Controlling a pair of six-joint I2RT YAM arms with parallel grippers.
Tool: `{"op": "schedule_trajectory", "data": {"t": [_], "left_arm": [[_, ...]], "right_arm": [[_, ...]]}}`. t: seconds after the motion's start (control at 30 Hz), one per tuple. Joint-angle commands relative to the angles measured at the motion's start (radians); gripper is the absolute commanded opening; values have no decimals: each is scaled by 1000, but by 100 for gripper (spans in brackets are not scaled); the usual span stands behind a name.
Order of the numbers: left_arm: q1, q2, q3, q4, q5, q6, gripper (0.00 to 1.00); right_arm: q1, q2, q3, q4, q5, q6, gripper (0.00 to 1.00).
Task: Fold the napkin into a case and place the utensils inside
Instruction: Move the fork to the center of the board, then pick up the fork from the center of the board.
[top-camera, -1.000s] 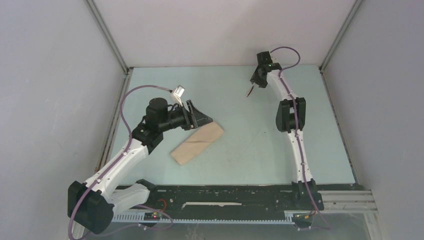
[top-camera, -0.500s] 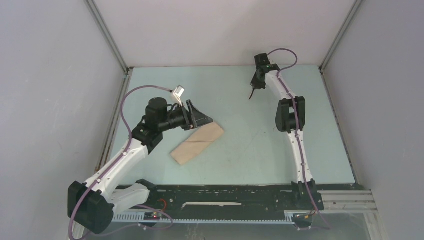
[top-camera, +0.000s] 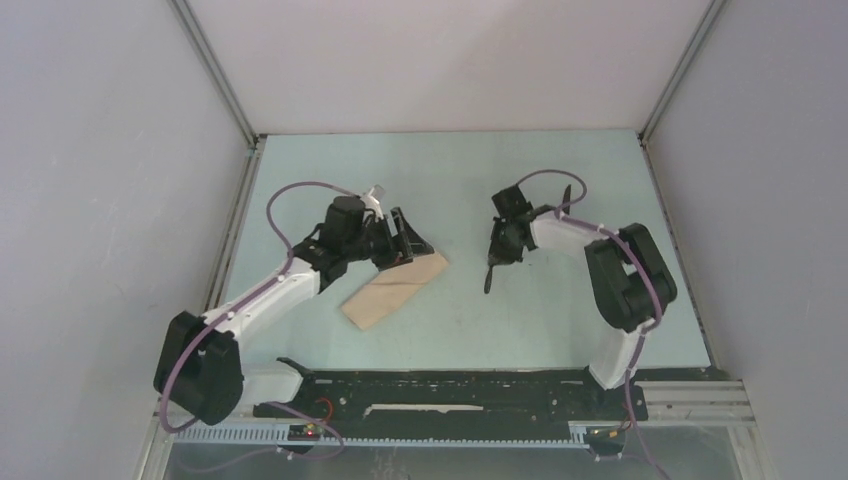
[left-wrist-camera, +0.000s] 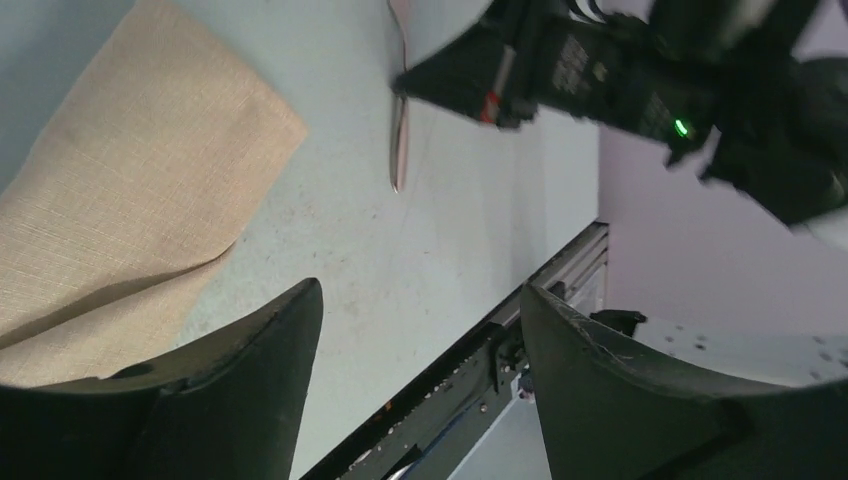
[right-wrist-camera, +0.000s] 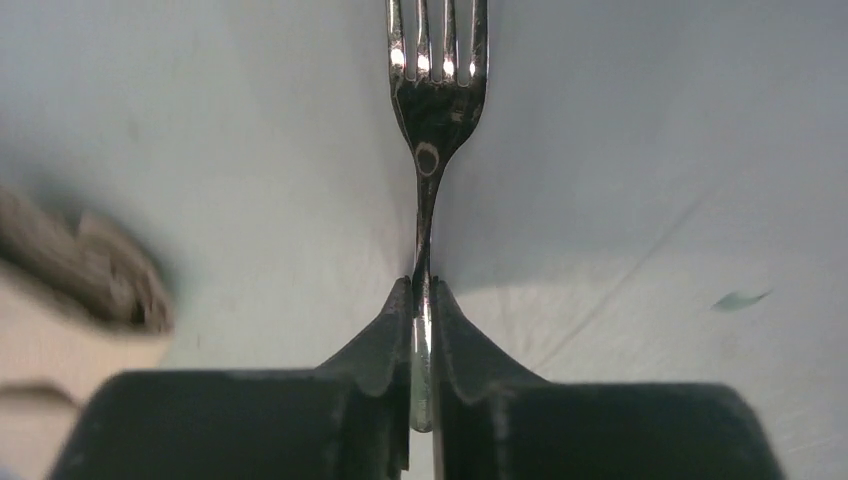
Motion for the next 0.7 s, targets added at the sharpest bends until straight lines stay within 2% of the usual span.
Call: {"op": "schedule_trajectory", "data": {"t": [0.0, 0.1, 0.17, 0.27, 0.33, 0.47, 0.53, 0.6, 0.67], "left_arm": [[-92, 75, 78, -4, -143, -14, 77], [-152, 151, 128, -14, -256, -35, 77], [-193, 216, 175, -35, -325, -56, 72], [-264, 329, 289, -103, -410, -51, 67], [-309, 417, 387, -174, -473, -30, 64], [-371, 627, 636, -370, -549, -6, 58], [-399, 721, 756, -461, -589, 2, 58], [-422, 805, 872, -546, -616, 8, 59], [-441, 868, 953, -600, -634, 7, 59]], "right_arm": [[87, -118, -230, 129, -130, 85, 18], [105, -246, -275, 132, -167, 89, 38], [93, -363, -288, 82, -140, 73, 49], [50, -561, -331, -15, -61, 32, 59], [-18, -680, -364, -79, -29, 0, 61], [-222, -859, -422, -172, -65, -75, 60], [-300, -930, -453, -192, -76, -102, 60], [-339, -984, -486, -156, -160, -108, 59], [-339, -1005, -485, -170, -165, -103, 58]]}}
